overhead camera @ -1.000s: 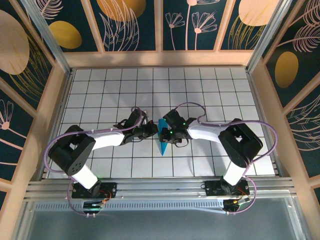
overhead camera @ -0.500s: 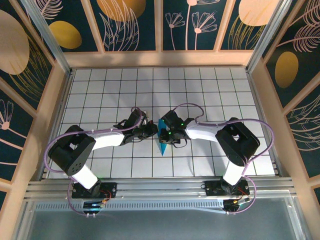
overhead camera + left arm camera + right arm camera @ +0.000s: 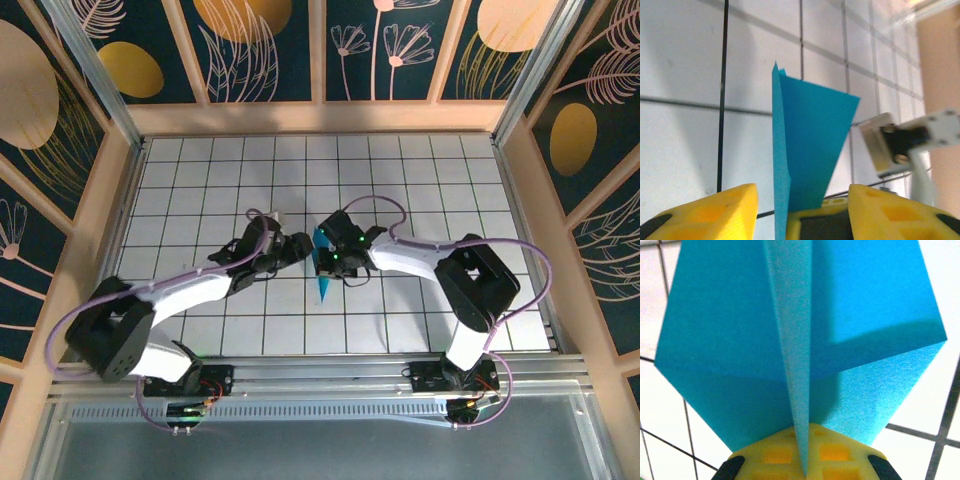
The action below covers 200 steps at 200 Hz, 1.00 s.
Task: Fold a paper plane with a square sheet of paper (fold left side to right side)
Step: Pick up the paper plane at the center of the table, then place the paper plane at the top-center of the table.
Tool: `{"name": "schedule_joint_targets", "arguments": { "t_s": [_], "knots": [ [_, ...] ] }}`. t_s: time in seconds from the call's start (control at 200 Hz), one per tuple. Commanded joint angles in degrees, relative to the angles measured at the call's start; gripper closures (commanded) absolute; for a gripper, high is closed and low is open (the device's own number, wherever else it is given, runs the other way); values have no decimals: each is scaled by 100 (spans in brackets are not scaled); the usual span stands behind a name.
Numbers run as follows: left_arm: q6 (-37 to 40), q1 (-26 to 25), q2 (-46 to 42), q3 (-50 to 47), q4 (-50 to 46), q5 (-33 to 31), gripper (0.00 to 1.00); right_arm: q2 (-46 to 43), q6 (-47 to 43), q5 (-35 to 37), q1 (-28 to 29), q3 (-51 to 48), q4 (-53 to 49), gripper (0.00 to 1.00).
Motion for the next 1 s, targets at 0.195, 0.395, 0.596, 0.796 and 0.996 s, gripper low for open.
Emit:
{"name": "schedule_joint_targets", "arguments": {
  "t_s": [0.195, 0.395, 0.596, 0.796, 0.996],
  "knots": [
    [574, 19, -2036, -387, -1631, -2220, 37, 971, -902, 1211, -729, 2051, -1976, 99],
    [650, 18, -2682, -771, -2042, -2458, 35, 1978, -1268, 1622, -1198, 3544, -2835, 99],
    [669, 19, -2793, -936, -2062, -2361, 34, 2890, -1514, 1760, -1419, 4816, -3562, 100],
    [801, 23, -2657, -795, -2106, -2322, 34, 3290, -1639, 1707, -1440, 5198, -3711, 100],
    [763, 24, -2603, -825, -2062, -2300, 33, 3407, -1746, 1646, -1442, 5162, -3683, 100]
  ]
}}
